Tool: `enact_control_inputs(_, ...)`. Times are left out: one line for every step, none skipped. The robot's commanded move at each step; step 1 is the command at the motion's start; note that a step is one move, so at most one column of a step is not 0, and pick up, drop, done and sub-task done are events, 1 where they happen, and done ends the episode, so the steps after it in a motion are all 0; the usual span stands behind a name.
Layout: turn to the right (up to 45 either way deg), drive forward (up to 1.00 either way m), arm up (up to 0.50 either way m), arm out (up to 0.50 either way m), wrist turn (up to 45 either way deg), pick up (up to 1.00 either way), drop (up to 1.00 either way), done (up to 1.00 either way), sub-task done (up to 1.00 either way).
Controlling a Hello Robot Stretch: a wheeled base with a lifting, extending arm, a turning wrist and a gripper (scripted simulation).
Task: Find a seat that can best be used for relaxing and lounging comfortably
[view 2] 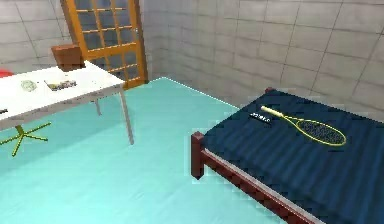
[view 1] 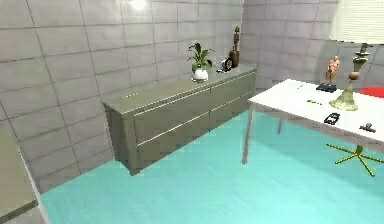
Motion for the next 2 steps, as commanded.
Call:
enact_control_inputs(-45.0, 0.0, 0.0, 0.0, 0.0, 0.0, 0.0, 0.0, 0.0)
enact_control_inputs(-45.0, 0.0, 0.0, 0.0, 0.0, 0.0, 0.0, 0.0, 0.0)
